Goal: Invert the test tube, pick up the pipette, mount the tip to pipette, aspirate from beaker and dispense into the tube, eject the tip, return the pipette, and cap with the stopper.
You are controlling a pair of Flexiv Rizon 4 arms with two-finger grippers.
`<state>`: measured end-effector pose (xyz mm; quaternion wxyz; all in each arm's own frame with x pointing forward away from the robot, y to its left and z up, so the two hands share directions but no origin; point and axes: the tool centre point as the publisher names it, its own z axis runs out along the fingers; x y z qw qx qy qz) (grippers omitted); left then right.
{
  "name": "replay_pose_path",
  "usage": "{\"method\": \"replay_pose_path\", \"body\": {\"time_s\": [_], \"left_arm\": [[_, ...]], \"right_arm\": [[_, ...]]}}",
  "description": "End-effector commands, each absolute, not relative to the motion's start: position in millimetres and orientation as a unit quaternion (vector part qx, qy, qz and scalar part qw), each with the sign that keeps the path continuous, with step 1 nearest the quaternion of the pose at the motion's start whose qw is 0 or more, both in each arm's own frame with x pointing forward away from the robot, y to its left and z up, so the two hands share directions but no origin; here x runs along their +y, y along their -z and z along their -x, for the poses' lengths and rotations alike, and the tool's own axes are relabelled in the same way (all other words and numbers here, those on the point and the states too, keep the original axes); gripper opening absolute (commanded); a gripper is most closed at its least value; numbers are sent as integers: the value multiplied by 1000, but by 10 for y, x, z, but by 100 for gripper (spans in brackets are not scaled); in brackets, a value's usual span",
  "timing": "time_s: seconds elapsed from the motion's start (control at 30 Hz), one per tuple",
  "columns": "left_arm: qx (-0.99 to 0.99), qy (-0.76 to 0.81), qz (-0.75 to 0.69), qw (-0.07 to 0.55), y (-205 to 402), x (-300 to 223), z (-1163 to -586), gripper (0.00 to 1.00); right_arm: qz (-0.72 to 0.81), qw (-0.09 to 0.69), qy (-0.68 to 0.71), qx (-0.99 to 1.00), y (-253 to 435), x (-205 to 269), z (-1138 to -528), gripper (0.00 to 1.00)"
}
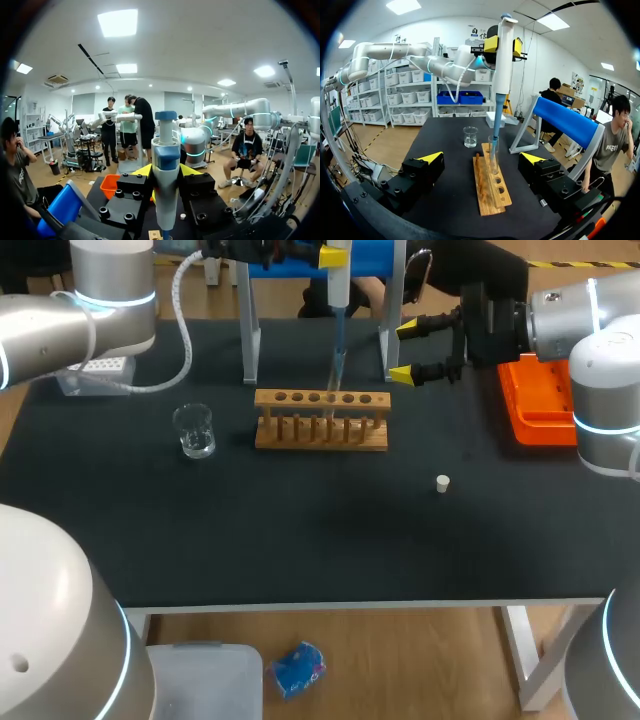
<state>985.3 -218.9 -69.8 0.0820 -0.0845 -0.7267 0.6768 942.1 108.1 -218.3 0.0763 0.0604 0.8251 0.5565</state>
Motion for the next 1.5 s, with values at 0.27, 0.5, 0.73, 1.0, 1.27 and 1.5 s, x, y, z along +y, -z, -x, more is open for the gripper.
{"method": "replay_pose_path", "body": {"time_s": [0.27,0.5,0.73,1.0,1.27,1.5], "left_arm": [[-733,-670,83,82,664,-2163,-9863,0],[-736,-668,77,80,683,-2131,-9871,0],[-737,-667,78,78,664,-2120,-9923,0],[-737,-666,83,79,649,-2136,-9968,0],[-737,-665,84,81,651,-2143,-9984,0],[-737,-665,83,83,660,-2148,-9986,0]], "right_arm": [[-60,77,-557,825,2185,1078,-9418,100],[-60,77,-557,825,2185,1078,-9418,100],[-60,77,-557,825,2185,1078,-9418,100],[-60,77,-557,825,2185,1078,-9418,100],[-60,77,-557,825,2185,1078,-9418,100],[-60,77,-557,825,2185,1078,-9418,100]]}}
